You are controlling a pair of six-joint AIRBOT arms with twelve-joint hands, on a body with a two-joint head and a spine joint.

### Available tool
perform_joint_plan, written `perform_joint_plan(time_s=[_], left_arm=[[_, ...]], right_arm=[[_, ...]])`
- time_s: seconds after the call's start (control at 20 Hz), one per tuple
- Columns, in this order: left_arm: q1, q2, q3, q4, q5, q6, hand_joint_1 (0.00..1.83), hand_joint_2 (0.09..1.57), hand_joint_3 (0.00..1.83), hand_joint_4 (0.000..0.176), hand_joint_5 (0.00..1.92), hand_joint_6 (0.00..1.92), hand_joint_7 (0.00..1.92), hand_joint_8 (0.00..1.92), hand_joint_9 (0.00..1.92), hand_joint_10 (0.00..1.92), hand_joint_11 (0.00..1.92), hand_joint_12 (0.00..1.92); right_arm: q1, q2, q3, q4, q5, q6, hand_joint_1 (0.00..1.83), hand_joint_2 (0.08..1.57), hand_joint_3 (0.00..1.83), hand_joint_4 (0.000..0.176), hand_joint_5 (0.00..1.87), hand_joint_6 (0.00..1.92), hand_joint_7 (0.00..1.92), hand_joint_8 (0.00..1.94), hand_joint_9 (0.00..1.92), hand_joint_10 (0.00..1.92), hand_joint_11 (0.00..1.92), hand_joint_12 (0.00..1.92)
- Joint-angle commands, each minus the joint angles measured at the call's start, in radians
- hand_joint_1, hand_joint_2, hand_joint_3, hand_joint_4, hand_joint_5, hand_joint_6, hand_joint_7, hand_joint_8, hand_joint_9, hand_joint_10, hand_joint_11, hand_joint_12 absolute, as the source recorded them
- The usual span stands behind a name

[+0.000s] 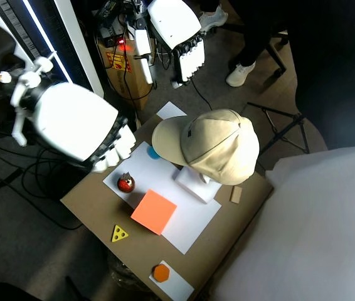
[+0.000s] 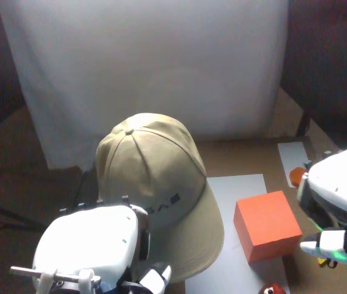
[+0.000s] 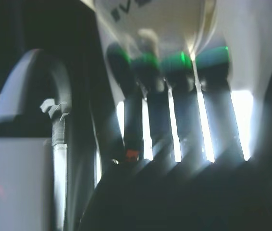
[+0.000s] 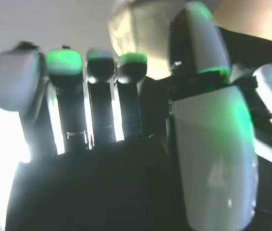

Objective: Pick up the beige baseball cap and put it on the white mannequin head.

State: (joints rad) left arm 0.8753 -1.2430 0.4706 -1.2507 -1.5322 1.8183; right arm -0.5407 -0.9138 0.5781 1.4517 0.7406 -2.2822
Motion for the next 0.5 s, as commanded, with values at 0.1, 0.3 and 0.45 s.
perform_joint_plan(time_s=[0.1,0.3,0.45], left_arm=[[-0.009,-0.006,-0.003,0.059,-0.06,-0.018,0.69,1.23,0.01,0.034,1.33,1.92,1.4,1.92,1.43,1.92,1.47,1.92],[-0.013,0.005,-0.003,0.071,-0.061,-0.053,0.69,1.26,0.01,0.023,1.24,1.92,1.39,1.92,1.41,1.92,1.48,1.92],[-0.017,0.004,-0.004,0.072,-0.06,-0.054,0.72,1.25,0.0,0.017,1.23,1.92,1.39,1.92,1.4,1.92,1.48,1.92]], right_arm=[[-0.012,0.026,0.001,-0.05,0.019,0.021,0.55,1.37,0.0,0.049,1.39,1.92,1.59,1.94,1.79,1.92,1.92,1.92],[-0.019,0.051,0.015,-0.058,-0.015,0.066,0.58,1.43,0.0,0.176,1.39,1.92,1.59,1.94,1.77,1.92,1.92,1.92],[-0.025,0.061,0.02,-0.069,-0.015,0.067,0.59,1.43,0.0,0.176,1.37,1.92,1.57,1.94,1.76,1.92,1.92,1.92]])
